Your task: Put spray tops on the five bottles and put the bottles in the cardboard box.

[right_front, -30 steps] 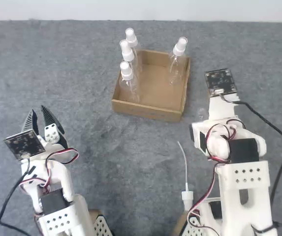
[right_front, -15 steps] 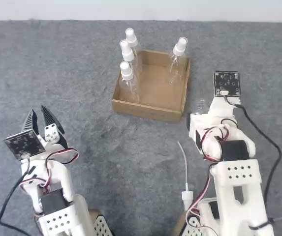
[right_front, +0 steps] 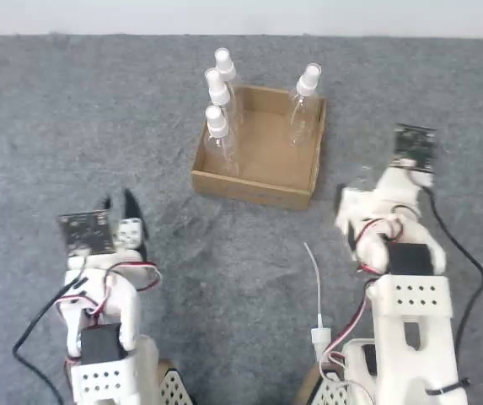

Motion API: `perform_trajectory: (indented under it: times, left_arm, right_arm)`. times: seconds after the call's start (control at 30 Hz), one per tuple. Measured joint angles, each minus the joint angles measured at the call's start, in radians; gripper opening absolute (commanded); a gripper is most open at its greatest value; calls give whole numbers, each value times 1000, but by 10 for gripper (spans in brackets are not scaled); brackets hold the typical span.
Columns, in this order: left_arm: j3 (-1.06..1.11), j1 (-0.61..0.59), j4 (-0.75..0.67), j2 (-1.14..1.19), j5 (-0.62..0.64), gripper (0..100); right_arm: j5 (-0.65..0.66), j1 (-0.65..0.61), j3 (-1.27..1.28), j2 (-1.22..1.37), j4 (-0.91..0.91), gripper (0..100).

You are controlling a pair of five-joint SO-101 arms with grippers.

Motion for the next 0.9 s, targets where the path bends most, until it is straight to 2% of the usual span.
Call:
perform_trajectory:
  times: [0.13,0.33,0.57,0.9]
  left_arm:
    - [-26,91,98,0,-5,167]
    - [-26,199,107,0,-8,222]
    - [-34,325,135,0,-8,276]
    - [-94,621,229,0,-8,298]
  right_arm:
    - [-31,60,46,0,-46,27]
    - [-41,141,101,0,-120,26]
    - [-129,256,127,0,-178,26]
    - [-137,313,164,0,-241,26]
